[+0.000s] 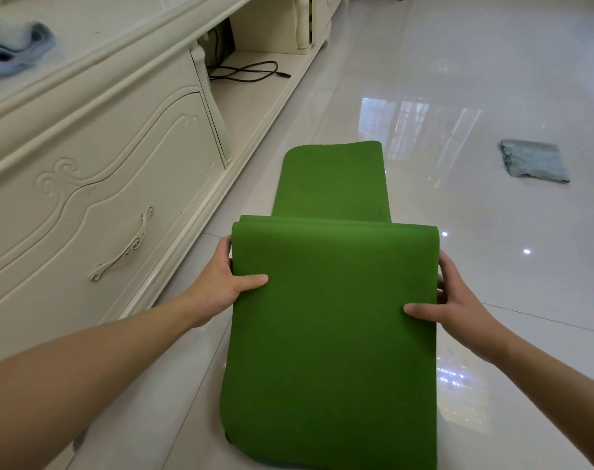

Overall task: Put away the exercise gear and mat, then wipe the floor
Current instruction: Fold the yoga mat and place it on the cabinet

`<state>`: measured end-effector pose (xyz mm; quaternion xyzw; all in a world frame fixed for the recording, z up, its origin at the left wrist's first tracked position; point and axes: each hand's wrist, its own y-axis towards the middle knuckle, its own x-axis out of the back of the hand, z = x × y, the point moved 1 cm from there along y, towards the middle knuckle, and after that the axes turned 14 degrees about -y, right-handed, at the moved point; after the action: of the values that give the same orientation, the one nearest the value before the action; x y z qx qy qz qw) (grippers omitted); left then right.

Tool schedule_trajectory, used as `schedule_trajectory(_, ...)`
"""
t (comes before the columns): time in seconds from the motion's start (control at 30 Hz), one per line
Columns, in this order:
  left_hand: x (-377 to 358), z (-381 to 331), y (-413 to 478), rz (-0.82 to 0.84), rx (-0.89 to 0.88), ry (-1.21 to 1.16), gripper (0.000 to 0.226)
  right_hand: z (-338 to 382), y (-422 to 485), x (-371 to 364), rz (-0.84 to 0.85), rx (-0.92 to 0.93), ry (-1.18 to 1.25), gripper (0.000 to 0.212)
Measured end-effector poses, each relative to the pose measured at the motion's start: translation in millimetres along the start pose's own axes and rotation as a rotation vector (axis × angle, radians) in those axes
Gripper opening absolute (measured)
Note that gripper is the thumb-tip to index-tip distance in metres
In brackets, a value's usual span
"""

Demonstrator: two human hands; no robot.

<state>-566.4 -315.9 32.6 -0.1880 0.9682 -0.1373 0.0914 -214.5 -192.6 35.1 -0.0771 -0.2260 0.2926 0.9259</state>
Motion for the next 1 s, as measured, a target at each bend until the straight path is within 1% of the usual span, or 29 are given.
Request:
schedule_trajectory(0.07,0,0,1,0.009,-0.017,0.014,0.076,0,-1,0,0.005,0.0,-0.023,0.096)
schedule_trajectory(0.23,5,-5,1,0.028,-0.055,0.096,0.075,2,-5,2,-0.035,0.007,-0.016,0.088)
schedule_trajectory(0.33,7,-8,-3,0.041,-0.054,0.122,0.08,5,-6,2,-0.042,0.015,-0.023,0.087)
schedule_trajectory(0.53,10,-12,-14,0.065,-0.003,0.071,0.073,6,-6,2,-0.044,0.024,-0.014,0.08)
schedule_trajectory(0.63,12,-11,-19,0.072,0.029,0.039,0.081,8,-7,2,-0.028,0.017,0.02,0.076)
schedule_trajectory(0.73,15,-10,-21,0.06,0.029,0.052,0.087,11,-5,1,-0.038,0.026,0.017,0.078)
schedule_trajectory(0.87,19,-7,-18,0.021,0.001,0.068,0.082,10,-2,0,-0.075,0.038,-0.022,0.085)
schedule_trajectory(1.0,17,-5,-18,0.0,0.004,0.023,0.08,7,4,-1,-0.086,0.049,-0.014,0.085)
